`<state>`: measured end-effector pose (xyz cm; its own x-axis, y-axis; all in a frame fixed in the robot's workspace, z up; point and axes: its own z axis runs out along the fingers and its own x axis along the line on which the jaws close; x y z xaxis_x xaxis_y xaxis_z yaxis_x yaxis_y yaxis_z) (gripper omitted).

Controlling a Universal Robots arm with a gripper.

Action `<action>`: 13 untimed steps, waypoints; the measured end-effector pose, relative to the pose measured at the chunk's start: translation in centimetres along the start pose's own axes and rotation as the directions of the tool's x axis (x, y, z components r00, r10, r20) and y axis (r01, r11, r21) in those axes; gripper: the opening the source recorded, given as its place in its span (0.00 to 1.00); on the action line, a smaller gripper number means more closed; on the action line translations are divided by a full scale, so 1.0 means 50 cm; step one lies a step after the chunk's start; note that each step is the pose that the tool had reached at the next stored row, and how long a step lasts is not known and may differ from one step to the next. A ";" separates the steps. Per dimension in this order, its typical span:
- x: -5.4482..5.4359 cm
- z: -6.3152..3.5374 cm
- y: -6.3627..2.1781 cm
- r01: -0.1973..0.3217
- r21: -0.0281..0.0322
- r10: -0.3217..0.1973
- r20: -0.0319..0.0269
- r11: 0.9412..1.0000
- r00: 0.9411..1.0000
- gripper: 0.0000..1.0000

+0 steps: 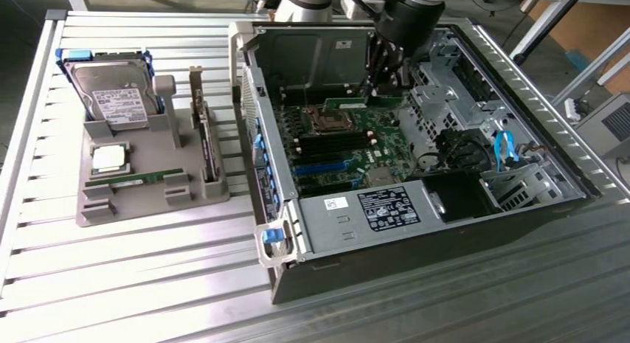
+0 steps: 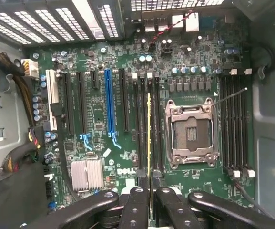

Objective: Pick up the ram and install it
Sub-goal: 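Insert the ram into the slot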

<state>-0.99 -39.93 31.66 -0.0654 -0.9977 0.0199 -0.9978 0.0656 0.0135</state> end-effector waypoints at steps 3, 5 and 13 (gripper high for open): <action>0.002 0.011 0.016 0.000 0.000 0.000 0.000 1.000 1.000 0.13; 0.003 0.016 0.027 0.001 0.000 -0.001 0.000 1.000 1.000 0.13; 0.012 0.027 0.071 0.004 0.000 -0.004 0.000 1.000 1.000 0.13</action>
<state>-4.57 -40.32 30.35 -0.0609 -0.9979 0.0201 -0.9980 0.0612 0.0136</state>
